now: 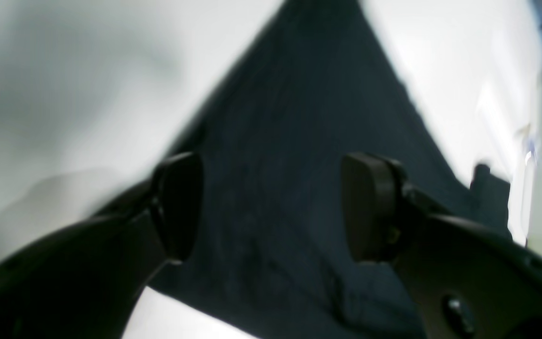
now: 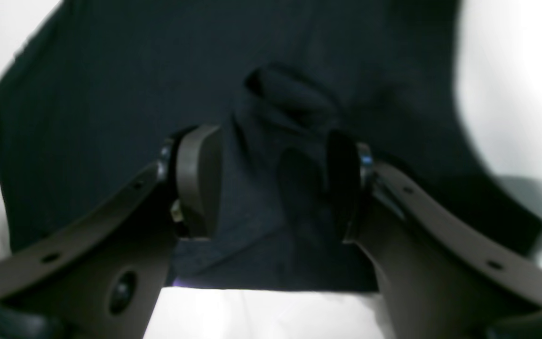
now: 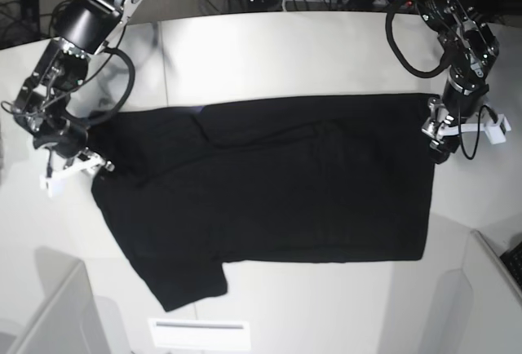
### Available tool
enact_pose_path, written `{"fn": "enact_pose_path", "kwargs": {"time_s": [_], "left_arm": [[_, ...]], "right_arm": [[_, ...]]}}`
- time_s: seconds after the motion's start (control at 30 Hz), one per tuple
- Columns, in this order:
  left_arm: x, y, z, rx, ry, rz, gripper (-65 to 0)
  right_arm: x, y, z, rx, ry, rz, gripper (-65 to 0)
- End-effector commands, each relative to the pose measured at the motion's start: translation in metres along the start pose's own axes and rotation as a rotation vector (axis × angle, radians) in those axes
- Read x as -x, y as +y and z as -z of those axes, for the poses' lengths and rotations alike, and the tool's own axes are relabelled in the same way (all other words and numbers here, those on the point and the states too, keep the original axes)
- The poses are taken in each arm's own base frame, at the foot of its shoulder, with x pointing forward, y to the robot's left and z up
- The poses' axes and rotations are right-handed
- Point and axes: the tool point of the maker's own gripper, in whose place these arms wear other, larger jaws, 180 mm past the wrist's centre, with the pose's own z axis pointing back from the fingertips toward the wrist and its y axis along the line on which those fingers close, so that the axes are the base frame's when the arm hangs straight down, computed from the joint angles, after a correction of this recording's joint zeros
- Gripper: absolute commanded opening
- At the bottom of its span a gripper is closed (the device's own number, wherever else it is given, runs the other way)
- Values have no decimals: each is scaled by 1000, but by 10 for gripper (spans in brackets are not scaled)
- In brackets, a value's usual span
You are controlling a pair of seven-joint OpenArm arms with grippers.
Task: Fold the T-shirt properly
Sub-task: 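Lift the shoulder corners and pull them apart to straighten the shirt, then drag the held shoulders back along the table, smoothing the shirt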
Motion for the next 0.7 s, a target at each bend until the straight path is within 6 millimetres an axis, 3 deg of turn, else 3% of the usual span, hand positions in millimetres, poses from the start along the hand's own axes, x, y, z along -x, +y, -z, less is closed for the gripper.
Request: {"fn": "enact_pose_path", "kwargs": {"time_s": [0.0, 0.1, 0.17, 0.27, 0.47, 0.67], "left_arm": [[-12, -3, -8, 11, -40, 25, -209], [-9, 3, -22, 28, -41, 104, -209], [-2, 17, -30, 12, -25, 129, -209], [9, 38, -40, -15, -21, 110, -209], [32, 73, -37, -58, 22, 49, -209], [56, 88, -18, -58, 83, -25, -209]], "right_arm": [[-22, 3, -16, -2, -83, -33, -317], [-20, 4, -42, 34, -155, -51, -317], [-14, -1, -59, 77, -193, 10, -311], [6, -10, -71, 113, -203, 96, -306], [49, -33, -72, 161, -152, 229, -261], [69, -45, -61, 166, -92, 276, -260]]}}
